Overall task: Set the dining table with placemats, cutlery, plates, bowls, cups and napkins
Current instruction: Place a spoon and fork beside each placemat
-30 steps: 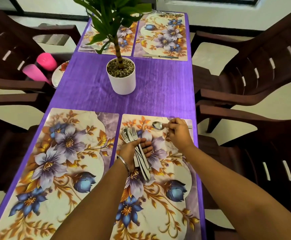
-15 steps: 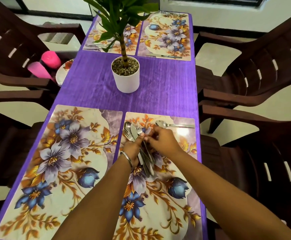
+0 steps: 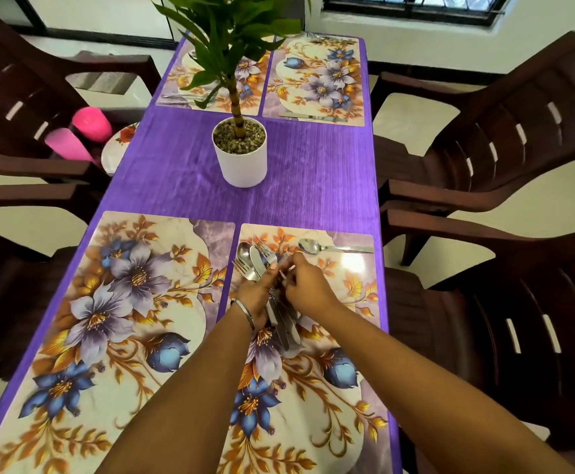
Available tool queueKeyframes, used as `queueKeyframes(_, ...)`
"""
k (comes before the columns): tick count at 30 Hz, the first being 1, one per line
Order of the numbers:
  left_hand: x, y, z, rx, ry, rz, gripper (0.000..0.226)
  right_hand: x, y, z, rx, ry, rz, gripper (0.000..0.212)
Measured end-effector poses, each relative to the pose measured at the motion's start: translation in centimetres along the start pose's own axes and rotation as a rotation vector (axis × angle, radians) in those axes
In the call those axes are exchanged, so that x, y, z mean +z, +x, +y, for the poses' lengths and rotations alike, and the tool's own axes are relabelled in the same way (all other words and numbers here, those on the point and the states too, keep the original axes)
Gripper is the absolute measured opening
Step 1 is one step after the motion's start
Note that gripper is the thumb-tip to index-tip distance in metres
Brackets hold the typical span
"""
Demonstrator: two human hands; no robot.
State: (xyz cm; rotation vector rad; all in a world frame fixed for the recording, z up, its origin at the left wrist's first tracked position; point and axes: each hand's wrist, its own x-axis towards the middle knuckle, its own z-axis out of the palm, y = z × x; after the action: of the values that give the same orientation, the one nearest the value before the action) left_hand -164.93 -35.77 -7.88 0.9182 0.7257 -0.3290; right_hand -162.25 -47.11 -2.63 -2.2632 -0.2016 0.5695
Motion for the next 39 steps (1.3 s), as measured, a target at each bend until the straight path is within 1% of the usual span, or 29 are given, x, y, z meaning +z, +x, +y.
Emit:
queueKeyframes(3, 0.3, 0.0, 0.0, -0.017, -0.016, 0.027, 0.026, -1.8, 0.2, 0.5, 0.027, 0.073, 0.020, 0.030)
queueKeyframes(5, 0.4, 0.0, -0.1, -0.027, -0.025, 0.024, 0.025, -3.6, 0.8, 1.4, 0.005, 0.074, 0.078, 0.026)
queueKeyframes(8, 0.5, -0.1, -0.1, -0.025, -0.021, 0.023, 0.025, -6.5, 2.5, 2.5, -0.046, 0.031, 0.154, 0.017)
queueKeyframes(10, 0.4, 0.0, -0.1, -0.022, -0.030, 0.011, 0.025, -8.0, 4.1, 2.8, -0.106, -0.053, 0.167, 0.016)
queueKeyframes(15, 0.5, -0.1, 0.0, -0.029, -0.047, -0.004, 0.026, -9.1, 7.9, 3.7, -0.161, -0.305, 0.060, 0.021)
queueKeyframes(18, 0.5, 0.0, 0.0, -0.032, -0.041, -0.003, 0.026, -8.9, 8.7, 4.6, -0.178, -0.360, -0.011, 0.022)
queueKeyframes(25, 0.8, -0.5, 0.2, -0.014, -0.049, -0.018, 0.026, -9.1, 9.0, 5.8, -0.200, -0.527, -0.013, 0.022)
queueKeyframes(35, 0.9, -0.7, 0.3, -0.025, -0.054, -0.011, 0.027, -9.4, 9.3, 6.0, -0.294, -0.627, -0.032, 0.023)
queueKeyframes(39, 1.0, -0.8, 0.3, -0.017, -0.048, -0.006, 0.027, -9.3, 9.7, 5.7, -0.234, -0.603, -0.059, 0.021)
